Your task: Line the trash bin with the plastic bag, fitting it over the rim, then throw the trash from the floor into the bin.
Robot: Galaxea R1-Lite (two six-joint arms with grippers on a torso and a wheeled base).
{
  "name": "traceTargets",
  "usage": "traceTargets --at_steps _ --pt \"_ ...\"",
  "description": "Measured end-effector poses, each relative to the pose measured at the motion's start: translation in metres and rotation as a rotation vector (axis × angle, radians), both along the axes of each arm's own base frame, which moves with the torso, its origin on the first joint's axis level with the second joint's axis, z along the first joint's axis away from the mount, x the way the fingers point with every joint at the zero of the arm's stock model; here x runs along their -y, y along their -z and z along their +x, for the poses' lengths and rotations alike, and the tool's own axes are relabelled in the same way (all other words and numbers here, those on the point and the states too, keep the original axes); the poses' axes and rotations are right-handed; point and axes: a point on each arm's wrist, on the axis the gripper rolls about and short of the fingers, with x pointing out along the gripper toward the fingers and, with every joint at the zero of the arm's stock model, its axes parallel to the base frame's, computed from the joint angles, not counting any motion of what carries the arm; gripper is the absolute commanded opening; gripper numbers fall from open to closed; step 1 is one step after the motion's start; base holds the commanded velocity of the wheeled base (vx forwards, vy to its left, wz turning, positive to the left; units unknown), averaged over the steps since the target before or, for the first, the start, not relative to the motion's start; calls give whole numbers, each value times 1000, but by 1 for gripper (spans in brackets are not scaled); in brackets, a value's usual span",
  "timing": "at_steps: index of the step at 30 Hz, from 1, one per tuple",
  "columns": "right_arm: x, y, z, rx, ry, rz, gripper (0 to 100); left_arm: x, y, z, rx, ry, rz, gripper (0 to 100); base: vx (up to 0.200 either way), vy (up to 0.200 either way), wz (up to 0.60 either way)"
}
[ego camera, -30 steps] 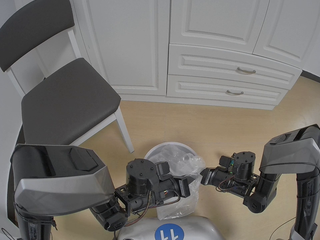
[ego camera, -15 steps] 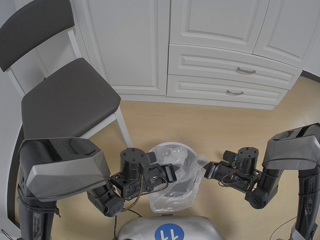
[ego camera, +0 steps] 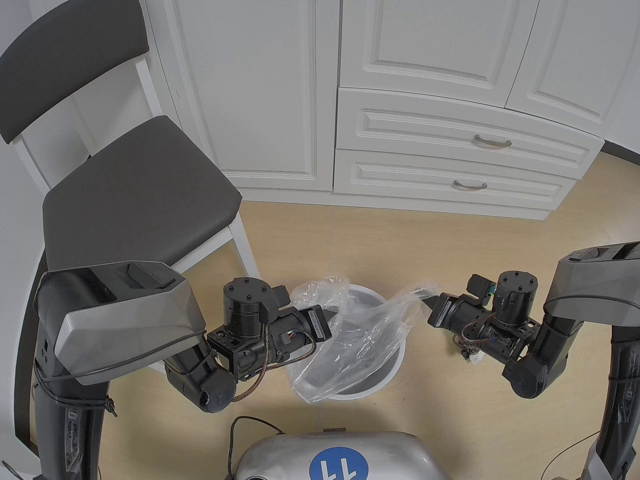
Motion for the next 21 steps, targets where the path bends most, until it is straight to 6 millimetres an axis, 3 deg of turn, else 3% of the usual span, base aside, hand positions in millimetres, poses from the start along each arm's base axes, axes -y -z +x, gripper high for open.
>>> traceTargets --at_steps 10,21 --pt "18 6 21 18 64 6 0 12 3 -7 12 -15 20 0 0 0 0" --pt "30 10 29 20 103 3 0 30 14 -24 -3 37 65 0 0 0 0"
